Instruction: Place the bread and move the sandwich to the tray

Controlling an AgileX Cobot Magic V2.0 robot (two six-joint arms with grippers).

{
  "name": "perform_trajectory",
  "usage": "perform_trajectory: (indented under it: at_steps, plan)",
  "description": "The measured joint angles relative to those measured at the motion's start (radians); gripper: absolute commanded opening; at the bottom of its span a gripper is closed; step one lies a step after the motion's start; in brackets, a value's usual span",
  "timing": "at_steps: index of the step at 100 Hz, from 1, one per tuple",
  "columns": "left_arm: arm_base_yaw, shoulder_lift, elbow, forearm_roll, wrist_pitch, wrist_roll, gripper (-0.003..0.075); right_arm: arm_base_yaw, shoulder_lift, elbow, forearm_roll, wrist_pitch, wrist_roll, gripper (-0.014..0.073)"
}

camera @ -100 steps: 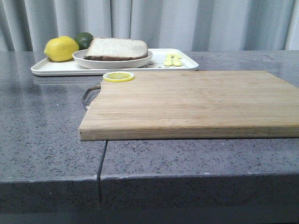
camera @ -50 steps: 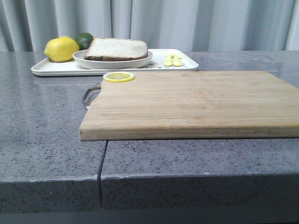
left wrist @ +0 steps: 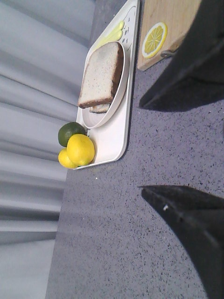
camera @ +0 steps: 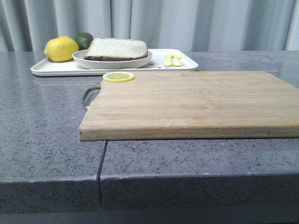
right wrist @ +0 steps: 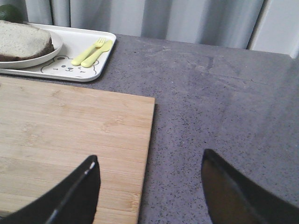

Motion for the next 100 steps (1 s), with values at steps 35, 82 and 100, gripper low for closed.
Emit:
perform_trajectory:
  at_steps: [35,82,100]
  plan:
    - [0.000,0.000,0.002,0.000,0.000,0.000,0.0080,0.000,0.000,0.000,0.000,0.000,0.000,0.0059]
    - [0.000,0.000,0.002,0.000,0.000,0.000,-0.0019,0.000,0.000,0.000,0.000,0.000,0.000,-0.0067]
    - [0.000,0.000,0.002,0.000,0.000,0.000,-0.0019,0.000,0.000,0.000,0.000,0.000,0.000,-0.0067]
